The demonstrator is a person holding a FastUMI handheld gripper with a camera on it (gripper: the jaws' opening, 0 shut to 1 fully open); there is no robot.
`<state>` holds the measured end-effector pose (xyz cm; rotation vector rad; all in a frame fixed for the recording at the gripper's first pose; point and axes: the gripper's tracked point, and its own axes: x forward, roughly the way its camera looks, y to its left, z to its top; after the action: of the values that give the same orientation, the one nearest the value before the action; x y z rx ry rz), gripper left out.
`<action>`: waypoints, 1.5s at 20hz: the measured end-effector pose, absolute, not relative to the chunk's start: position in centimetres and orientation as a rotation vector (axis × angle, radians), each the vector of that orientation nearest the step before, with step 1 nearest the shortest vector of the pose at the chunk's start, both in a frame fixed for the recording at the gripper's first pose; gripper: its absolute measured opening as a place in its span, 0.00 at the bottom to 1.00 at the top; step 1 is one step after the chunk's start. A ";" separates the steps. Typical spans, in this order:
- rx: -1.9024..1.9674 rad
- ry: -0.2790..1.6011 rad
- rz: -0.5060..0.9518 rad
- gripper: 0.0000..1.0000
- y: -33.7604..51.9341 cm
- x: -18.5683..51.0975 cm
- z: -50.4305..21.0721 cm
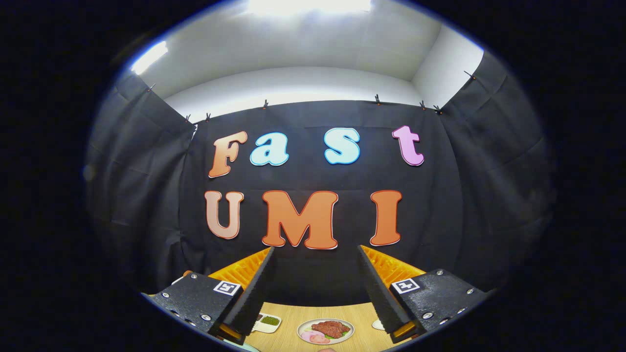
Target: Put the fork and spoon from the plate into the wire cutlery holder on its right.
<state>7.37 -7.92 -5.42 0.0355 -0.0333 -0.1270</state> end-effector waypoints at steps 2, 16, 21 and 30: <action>0.038 -0.024 -0.128 0.96 -7.7 7.5 -5.6; 0.053 -0.063 -0.181 0.96 -6.8 8.9 -4.7; 0.064 -0.056 -0.192 0.96 -5.5 7.6 -5.3; 0.013 -0.026 0.028 0.96 -5.0 4.3 -7.6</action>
<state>4.30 -4.97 -7.60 0.0126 -0.0260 0.0282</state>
